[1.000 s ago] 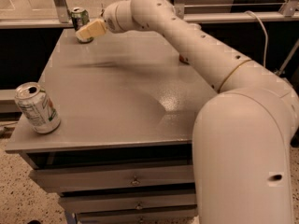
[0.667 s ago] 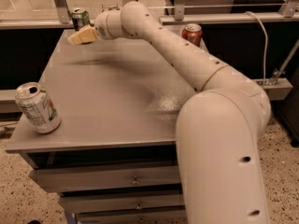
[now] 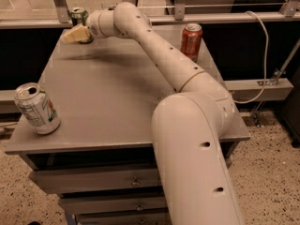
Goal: Move green can near 7up can
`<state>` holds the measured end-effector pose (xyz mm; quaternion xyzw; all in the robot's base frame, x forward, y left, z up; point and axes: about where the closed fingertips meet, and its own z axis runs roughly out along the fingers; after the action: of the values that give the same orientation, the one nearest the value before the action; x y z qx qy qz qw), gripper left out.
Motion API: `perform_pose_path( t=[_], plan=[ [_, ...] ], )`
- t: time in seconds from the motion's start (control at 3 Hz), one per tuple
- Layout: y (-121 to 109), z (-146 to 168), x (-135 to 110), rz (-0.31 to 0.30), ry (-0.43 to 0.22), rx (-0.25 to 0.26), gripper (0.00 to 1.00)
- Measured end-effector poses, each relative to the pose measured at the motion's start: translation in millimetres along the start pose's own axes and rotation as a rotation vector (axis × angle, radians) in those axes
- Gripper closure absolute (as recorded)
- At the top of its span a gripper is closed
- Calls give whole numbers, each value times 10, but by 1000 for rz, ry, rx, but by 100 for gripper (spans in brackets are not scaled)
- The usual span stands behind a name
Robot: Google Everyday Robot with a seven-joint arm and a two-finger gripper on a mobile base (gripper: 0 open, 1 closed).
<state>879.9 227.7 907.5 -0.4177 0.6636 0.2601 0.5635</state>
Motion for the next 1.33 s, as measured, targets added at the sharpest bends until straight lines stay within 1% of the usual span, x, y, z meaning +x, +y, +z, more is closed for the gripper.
perform_pose_path(
  t=[0.33,0.67,1.0,1.33],
  plan=[
    [-68,109,8,-11,29,28,0],
    [-218,74,61,-4,91,118,0],
    [-250,74,136,7,115,152,0],
    [-312,76,203,25,120,165,16]
  ],
)
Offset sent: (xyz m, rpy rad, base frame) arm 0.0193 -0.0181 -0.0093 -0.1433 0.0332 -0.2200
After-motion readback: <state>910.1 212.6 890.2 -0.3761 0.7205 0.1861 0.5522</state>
